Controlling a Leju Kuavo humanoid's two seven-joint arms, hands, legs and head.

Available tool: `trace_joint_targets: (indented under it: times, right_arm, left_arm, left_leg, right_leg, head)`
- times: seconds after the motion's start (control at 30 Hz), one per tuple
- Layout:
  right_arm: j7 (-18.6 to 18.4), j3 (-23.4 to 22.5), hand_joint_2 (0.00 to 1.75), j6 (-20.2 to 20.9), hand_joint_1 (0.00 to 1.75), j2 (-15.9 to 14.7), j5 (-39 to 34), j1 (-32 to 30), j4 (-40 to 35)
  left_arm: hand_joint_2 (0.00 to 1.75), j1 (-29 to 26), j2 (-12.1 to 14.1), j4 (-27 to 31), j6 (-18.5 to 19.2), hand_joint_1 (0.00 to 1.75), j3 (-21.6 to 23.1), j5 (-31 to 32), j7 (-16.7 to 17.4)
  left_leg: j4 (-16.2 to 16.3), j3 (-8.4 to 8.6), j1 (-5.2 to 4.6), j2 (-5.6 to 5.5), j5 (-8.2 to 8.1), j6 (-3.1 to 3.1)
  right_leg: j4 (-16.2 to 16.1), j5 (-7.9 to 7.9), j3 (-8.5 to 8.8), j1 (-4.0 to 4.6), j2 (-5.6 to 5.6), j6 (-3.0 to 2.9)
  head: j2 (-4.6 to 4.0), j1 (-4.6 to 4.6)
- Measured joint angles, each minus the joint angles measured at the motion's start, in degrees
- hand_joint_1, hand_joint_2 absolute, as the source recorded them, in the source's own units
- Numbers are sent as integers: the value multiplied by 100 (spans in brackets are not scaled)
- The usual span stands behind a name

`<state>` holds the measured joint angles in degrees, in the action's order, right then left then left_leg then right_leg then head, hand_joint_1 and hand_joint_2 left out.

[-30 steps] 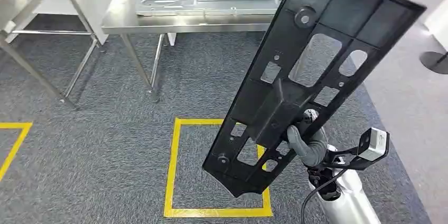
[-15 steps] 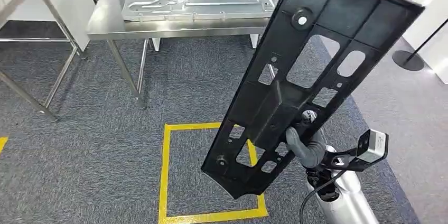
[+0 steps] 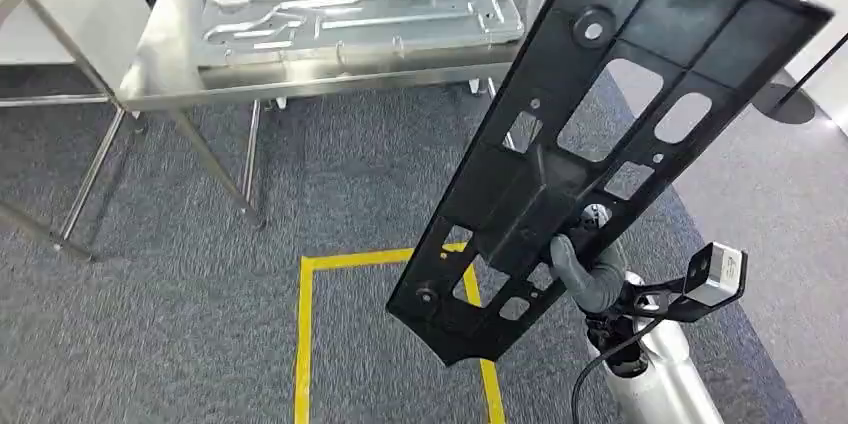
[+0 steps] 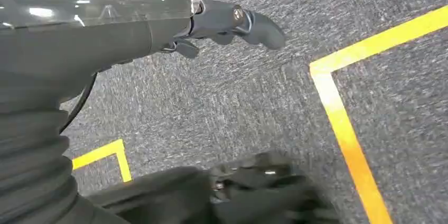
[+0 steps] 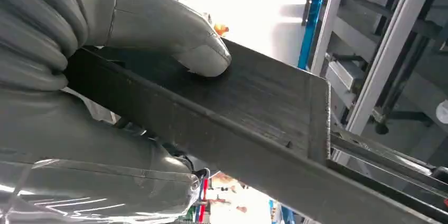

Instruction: Take the parts from the cabinet and place them on the table.

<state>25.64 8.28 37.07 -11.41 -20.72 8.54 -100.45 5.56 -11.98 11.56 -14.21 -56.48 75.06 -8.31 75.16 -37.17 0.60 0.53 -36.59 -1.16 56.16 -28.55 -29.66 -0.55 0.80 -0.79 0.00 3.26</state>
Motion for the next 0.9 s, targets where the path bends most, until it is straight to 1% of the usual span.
trace_joint_targets:
  times: [0.03,0.07,0.1,0.13,0.17,0.2,0.23,0.27,0.3,0.33,0.37,0.4,0.43,0.47,0.5,0.53,0.57,0.6,0.63,0.67,0.7,0.73,0.77,0.8,0.83,0.87,0.9]
  right_arm:
    - [0,4,175,2,175,0,-2,-10,0]
    - [0,7,175,0,175,0,-2,-21,2]
    - [-2,7,175,0,175,0,0,-20,9]
    - [0,7,175,0,175,0,0,-20,13]
    - [-2,9,175,0,175,0,0,-50,24]
    - [9,11,175,0,175,0,-4,-37,46]
    - [0,13,175,-2,175,0,4,-42,48]
    - [-4,9,175,-11,175,0,7,-42,46]
    - [-2,7,175,-7,175,0,4,-26,39]
    - [0,9,175,0,175,0,4,10,24]
    - [4,7,175,-2,175,4,-2,16,15]
    - [9,4,175,-2,175,13,-7,44,20]
    - [9,7,175,-2,175,13,-7,46,20]
    - [2,7,175,-9,175,15,-4,33,22]
    - [0,2,175,-11,175,15,-6,27,22]
    - [0,-4,175,-18,175,15,-7,27,22]
    - [0,-9,175,-26,175,15,-7,27,22]
    - [-2,-17,175,-37,175,15,-7,28,28]
    - [-9,-33,175,-44,175,15,-11,34,39]
    - [-18,-48,175,-44,175,18,-22,42,55]
    - [-26,-53,175,-42,175,17,-26,65,88]
    - [-76,-44,175,-37,175,20,-22,108,107]
    - [-81,-50,175,-37,175,20,-31,134,101]
    - [-85,-57,175,-42,175,20,-42,177,96]
    - [-87,-57,175,-39,175,20,-48,230,98]
    - [-90,-59,175,-28,175,11,-52,253,98]
    - [-92,-59,175,-26,175,-6,-68,289,105]
  left_arm:
    - [175,-35,2,0,0,0,2,0,2]
    - [175,-43,2,0,0,0,0,-13,-22]
    - [175,-32,2,0,0,0,2,-7,-9]
    - [175,-46,2,0,-2,0,2,-7,2]
    - [175,-78,7,-2,-2,0,2,-7,9]
    - [175,-93,7,-7,-9,0,2,-7,13]
    - [175,-71,11,-7,-13,0,7,-11,13]
    - [175,-39,15,-7,-20,0,7,-11,31]
    - [175,-18,20,-7,-31,0,11,-7,31]
    - [175,14,20,-7,-35,0,13,-7,35]
    - [175,22,20,-4,-44,0,20,-13,50]
    - [175,28,24,-5,-63,0,20,-22,70]
    - [175,22,22,-7,-74,0,20,-33,101]
    - [175,8,20,-7,-72,0,17,-42,112]
    - [175,-6,20,-7,-72,0,17,-44,111]
    - [175,-17,20,-7,-72,0,15,-46,111]
    - [175,-19,20,-7,-70,0,15,-46,111]
    - [175,-19,15,-7,-70,0,15,-46,111]
    - [175,-15,13,-7,-70,0,15,-46,111]
    - [175,-16,17,-7,-70,0,15,-52,111]
    - [175,-9,28,-7,-72,0,15,-68,111]
    - [175,8,28,-7,-74,0,13,-70,114]
    - [175,25,31,-7,-77,0,11,-72,109]
    - [175,37,35,-7,-76,0,11,-72,107]
    - [175,59,35,-7,-77,0,11,-79,103]
    - [175,69,35,-7,-74,0,11,-87,98]
    - [175,71,33,-7,-74,0,11,-111,88]
  left_leg:
    - [42,-218,-1,0,201,0]
    - [-218,-333,-4,-2,655,15]
    - [-704,-315,-6,-2,1190,46]
    - [-1261,-265,-24,-11,1733,94]
    - [-1238,-249,-53,-50,1734,124]
    - [-1167,-165,-96,-42,1705,174]
    - [-1295,-39,-122,-24,1577,229]
    - [-1402,87,-177,-24,1464,271]
    - [-1618,295,-150,-26,1367,325]
    - [-1914,572,-80,-53,1266,344]
    - [-2078,700,-61,-32,1229,323]
    - [-2210,824,-38,-40,1199,347]
    - [-2261,927,-22,-50,1162,349]
    - [-2284,1023,-8,-54,1098,344]
    - [-2285,1103,5,-58,1023,333]
    - [-2283,1197,17,-59,941,316]
    - [-2283,1303,34,-63,860,292]
    - [-2283,1431,58,-67,768,252]
    - [-2279,1546,96,-68,662,209]
    - [-2258,1615,94,-63,543,155]
    - [-2187,1759,86,-63,429,120]
    - [-2231,1736,50,-48,342,75]
    - [-2273,1765,38,-13,289,44]
    - [-2141,1801,44,-3,365,-8]
    - [-2122,1792,65,0,385,-28]
    - [-2016,1762,93,-4,350,-48]
    - [-1713,1606,97,-11,256,-49]
  right_leg:
    - [-10,-90,122,0,26,3]
    - [-29,-223,313,1,49,7]
    - [-50,-349,505,5,62,16]
    - [-73,-470,690,13,67,22]
    - [-188,-560,821,-7,85,41]
    - [-230,-592,917,5,102,109]
    - [-318,-615,1010,-41,119,160]
    - [-434,-608,1187,-38,109,190]
    - [-230,-405,1111,-32,101,235]
    - [297,-95,807,-9,108,277]
    - [822,129,496,-19,62,292]
    - [1241,152,153,-20,26,306]
    - [1455,-25,-115,-32,10,326]
    - [1540,-314,-357,-49,5,354]
    - [1535,-612,-563,-68,0,376]
    - [1465,-799,-723,-94,-13,423]
    - [1290,-805,-803,-121,-27,459]
    - [993,-632,-803,-139,-45,500]
    - [580,-242,-760,-156,-70,530]
    - [104,426,-722,-191,-127,574]
    - [1,864,-739,-199,-265,539]
    - [108,730,-749,-150,-256,359]
    - [137,758,-760,-150,-207,322]
    - [116,737,-773,-178,-169,276]
    - [140,729,-753,-153,-144,204]
    - [132,708,-727,-145,-124,147]
    - [133,683,-709,-129,-116,110]
  head:
    - [0,-2]
    - [0,-2]
    - [0,-2]
    - [0,-2]
    - [0,-4]
    - [0,-7]
    - [0,-4]
    - [0,-4]
    - [0,-9]
    - [0,-4]
    - [0,-9]
    - [0,-9]
    - [0,-9]
    - [0,-7]
    - [0,-7]
    - [0,-7]
    - [0,-7]
    - [0,-7]
    - [0,-9]
    - [0,-9]
    - [0,-9]
    - [0,2]
    - [0,2]
    - [0,4]
    - [0,4]
    - [0,2]
    - [0,4]
